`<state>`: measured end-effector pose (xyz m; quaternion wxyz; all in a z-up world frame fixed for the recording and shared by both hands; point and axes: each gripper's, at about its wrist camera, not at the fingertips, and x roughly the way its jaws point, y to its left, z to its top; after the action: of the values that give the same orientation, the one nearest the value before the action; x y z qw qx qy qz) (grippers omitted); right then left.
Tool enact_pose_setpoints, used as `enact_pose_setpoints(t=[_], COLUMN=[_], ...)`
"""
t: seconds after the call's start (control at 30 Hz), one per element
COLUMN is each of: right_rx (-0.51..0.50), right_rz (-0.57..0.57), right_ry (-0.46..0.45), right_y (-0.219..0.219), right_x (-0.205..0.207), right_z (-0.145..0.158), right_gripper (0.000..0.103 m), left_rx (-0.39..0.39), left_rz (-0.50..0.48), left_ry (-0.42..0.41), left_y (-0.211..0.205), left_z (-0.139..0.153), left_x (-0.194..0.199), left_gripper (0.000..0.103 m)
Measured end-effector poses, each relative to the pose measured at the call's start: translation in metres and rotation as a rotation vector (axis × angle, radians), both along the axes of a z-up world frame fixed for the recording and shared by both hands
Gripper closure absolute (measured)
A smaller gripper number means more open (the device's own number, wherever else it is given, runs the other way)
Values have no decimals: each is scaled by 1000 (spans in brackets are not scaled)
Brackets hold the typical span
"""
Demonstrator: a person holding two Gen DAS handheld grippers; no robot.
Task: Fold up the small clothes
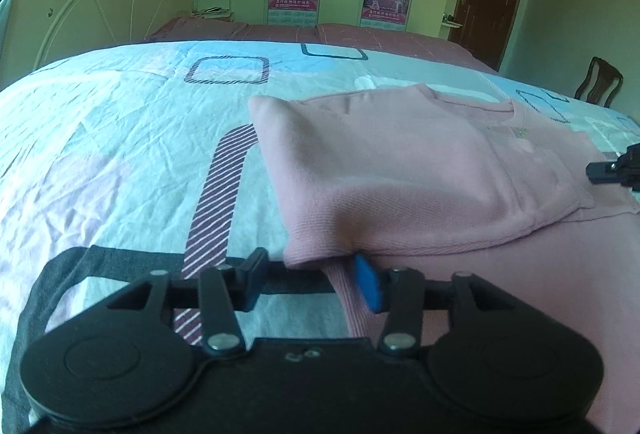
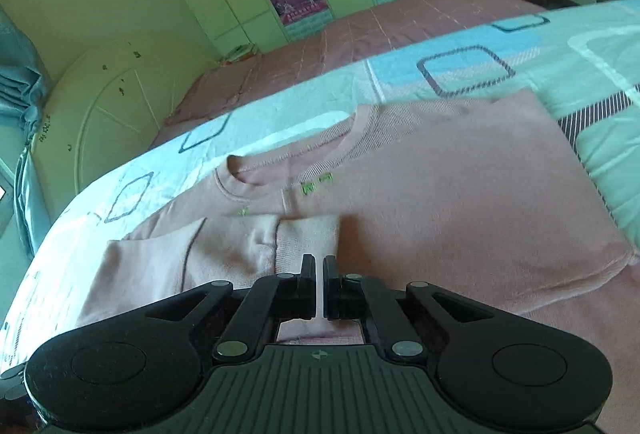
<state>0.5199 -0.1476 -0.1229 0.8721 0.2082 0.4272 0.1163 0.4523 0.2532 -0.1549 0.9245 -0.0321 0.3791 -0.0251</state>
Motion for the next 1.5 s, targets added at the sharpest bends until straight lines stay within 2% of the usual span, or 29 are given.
enact_pose_setpoints(t=[0.03, 0.07, 0.1, 0.13, 0.17, 0.23, 0.27, 0.3, 0.4, 0.47, 0.53, 0.67, 0.77, 0.9, 1.23, 1.37, 1.43, 1.5], right_rx=[23, 41, 44, 46, 54, 29, 14, 2, -32, -23, -5, -54, -77, -97, -99, -114, -133, -121], right_rz=[-1, -2, -3, 1, 10, 47, 79, 107, 155, 114, 46, 62, 70, 61, 35, 84, 72, 42], right_ry=[8, 8, 15, 27, 34, 28, 25, 28, -93, -198, -242, -178, -143, -116, -52, -49, -40, -42], right_y=[0, 0, 2, 4, 7, 17, 23, 29, 40, 33, 19, 7, 3, -1, -12, -9, -10, -15], right_x=[-1, -2, -2, -2, 0, 2, 4, 7, 1, -6, -8, -2, -4, -10, -18, -13, -8, -1], right_z=[-4, -7, -11, -14, -18, -20, -19, -17, 6, 32, 46, 38, 27, 12, -10, -6, -5, -6], right_gripper=[68, 51, 50, 50, 50, 52, 77, 97, 97, 97, 97, 97, 97, 97, 97, 97, 97, 73], left_rx=[-6, -11, -12, -2, 13, 32, 31, 30, 27, 26, 20, -22, -24, -58, -52, -39, -26, -36], left_rz=[5, 6, 2, 0, -2, -1, 5, 13, 39, 48, 58, 48, 51, 58, 53, 41, 31, 26], left_ry=[-15, -30, -26, -18, -10, -2, -4, -6, -7, -8, -13, -18, -19, -6, 0, 7, 5, -20], left_y=[1, 3, 3, 3, 2, 2, 2, 2, 3, 4, 4, 3, 1, 5, 4, 3, 1, 0], left_z=[1, 1, 1, 0, -3, -6, -6, -6, -6, -5, -5, -3, -4, -6, -6, -5, -3, 0], left_x=[-4, -7, -8, -9, -8, -6, -6, -5, -1, 0, 1, 1, 2, 4, 4, 6, 6, 4], left_gripper=[31, 28, 28, 30, 36, 38, 39, 42, 46, 49, 53, 74, 79, 79, 79, 77, 74, 70])
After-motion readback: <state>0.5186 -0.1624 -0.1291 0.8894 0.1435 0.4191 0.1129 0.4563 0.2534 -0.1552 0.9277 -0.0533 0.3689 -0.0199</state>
